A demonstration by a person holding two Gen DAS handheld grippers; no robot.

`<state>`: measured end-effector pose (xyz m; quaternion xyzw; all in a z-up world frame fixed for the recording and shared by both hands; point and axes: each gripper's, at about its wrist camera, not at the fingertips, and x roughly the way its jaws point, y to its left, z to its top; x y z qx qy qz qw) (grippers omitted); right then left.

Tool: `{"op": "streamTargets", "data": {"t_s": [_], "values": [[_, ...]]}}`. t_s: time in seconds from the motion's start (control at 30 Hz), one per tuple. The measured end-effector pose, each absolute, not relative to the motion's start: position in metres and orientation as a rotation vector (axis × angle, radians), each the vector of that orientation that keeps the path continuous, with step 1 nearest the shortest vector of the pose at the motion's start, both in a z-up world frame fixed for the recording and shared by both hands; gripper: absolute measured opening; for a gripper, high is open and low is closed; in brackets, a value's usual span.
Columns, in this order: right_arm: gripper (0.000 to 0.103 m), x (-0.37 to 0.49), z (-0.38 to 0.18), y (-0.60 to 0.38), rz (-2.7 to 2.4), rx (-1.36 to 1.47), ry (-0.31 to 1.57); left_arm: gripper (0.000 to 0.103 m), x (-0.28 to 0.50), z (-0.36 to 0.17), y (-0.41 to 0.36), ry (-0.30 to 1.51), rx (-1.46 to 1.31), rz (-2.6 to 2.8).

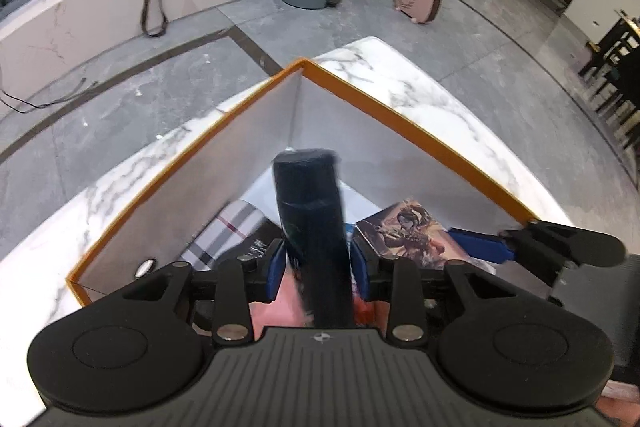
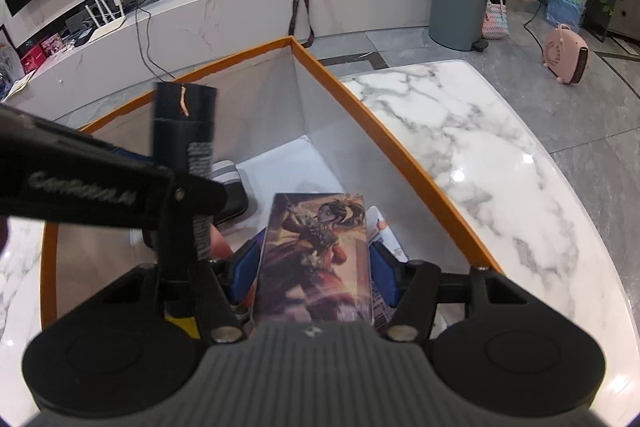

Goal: Organize rigid objects
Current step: 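Lower and release the shampoo bottle with the left gripper while the right releases the illustrated box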

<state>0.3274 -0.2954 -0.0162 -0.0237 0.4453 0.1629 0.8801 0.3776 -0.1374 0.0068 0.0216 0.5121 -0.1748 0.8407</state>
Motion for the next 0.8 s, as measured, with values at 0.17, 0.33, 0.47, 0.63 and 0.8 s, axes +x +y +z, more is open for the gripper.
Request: {"op": "streamTargets", "data": {"t_s": [0.17, 0.33, 0.47, 0.63, 0.8], "values": [[0.064, 0.326, -0.015, -0.297, 0.349, -0.038, 0.922, 0.06, 0.375, 0.012, -0.132, 1.061, 0.018, -0.364], [0.068, 0.322, -0.007, -0.3, 0.341, -0.035, 0.899, 0.06, 0.366, 0.018, -0.132, 1.053, 0.055, -0.368], [0.069, 0.317, -0.001, -0.304, 0.344, -0.043, 0.893, 0.062, 0.35, 0.02, -0.132, 1.043, 0.094, -0.384], [0.07, 0.312, 0.004, -0.31, 0.333, -0.047, 0.889, 0.062, 0.335, 0.022, -0.13, 1.045, 0.175, -0.394], [0.07, 0.306, 0.013, -0.315, 0.324, -0.035, 0.873, 0.062, 0.318, 0.021, -0.136, 1.045, 0.267, -0.406]]}}
